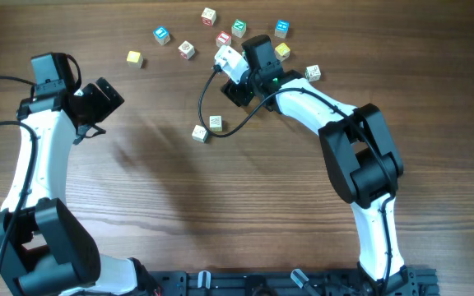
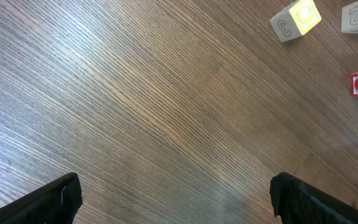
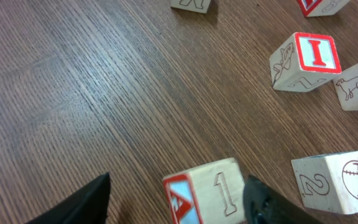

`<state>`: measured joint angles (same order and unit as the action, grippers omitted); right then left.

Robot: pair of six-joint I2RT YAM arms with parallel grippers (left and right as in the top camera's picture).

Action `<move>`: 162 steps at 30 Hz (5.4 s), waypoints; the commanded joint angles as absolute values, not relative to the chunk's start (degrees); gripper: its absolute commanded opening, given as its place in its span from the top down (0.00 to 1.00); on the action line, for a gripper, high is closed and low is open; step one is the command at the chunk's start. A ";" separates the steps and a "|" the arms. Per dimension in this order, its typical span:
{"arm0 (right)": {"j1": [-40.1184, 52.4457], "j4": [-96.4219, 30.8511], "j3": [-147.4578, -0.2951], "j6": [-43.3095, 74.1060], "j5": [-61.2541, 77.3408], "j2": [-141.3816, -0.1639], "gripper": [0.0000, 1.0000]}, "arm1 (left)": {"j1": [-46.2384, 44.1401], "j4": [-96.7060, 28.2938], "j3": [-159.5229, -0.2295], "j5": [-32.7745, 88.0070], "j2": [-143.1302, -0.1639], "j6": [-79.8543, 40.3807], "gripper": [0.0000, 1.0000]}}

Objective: Form a circle
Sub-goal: 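Grasp the red-edged 1 block with the right gripper, then lift the 1 block and carry it toward the center group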

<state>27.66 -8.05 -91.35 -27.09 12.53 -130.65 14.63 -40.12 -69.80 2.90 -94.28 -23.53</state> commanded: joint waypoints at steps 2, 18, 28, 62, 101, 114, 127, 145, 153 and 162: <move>27.75 -6.81 -91.61 -26.39 11.75 -130.34 0.23 | 14.74 -40.12 -69.54 2.94 -94.50 -24.47 0.00; 27.68 -6.66 -89.49 -26.96 11.73 -129.93 0.10 | 14.74 -40.12 -69.54 2.94 -94.50 -24.47 0.00; 27.68 -4.75 -89.80 -25.26 11.77 -128.95 0.15 | 14.74 -40.12 -69.54 2.94 -94.50 -24.47 0.00; 26.44 -5.63 -88.84 -19.33 11.94 -130.06 0.25 | 14.74 -40.12 -69.54 2.94 -94.50 -24.47 0.00; 26.41 -7.49 -88.79 -21.45 14.74 -131.50 0.06 | 14.74 -40.14 -69.54 2.94 -94.50 -24.47 0.00; 26.44 -5.21 -88.79 -20.73 13.91 -132.40 0.64 | 14.74 -40.12 -69.54 2.94 -94.50 -24.47 0.00; 26.41 -3.88 -88.82 -17.78 13.87 -133.27 0.59 | 14.74 -40.12 -69.54 2.94 -94.50 -24.47 0.00; 26.44 -12.69 -88.82 -17.80 14.31 -122.43 0.77 | 14.74 -40.12 -69.54 2.94 -94.50 -24.47 0.00; 27.70 -29.47 -88.82 -17.87 22.72 -122.34 0.73 | 14.74 -40.12 -69.54 2.94 -94.50 -24.47 0.00; 30.39 -44.03 -88.79 -13.26 22.72 -122.37 0.79 | 14.74 -40.12 -69.54 2.94 -94.50 -24.47 0.00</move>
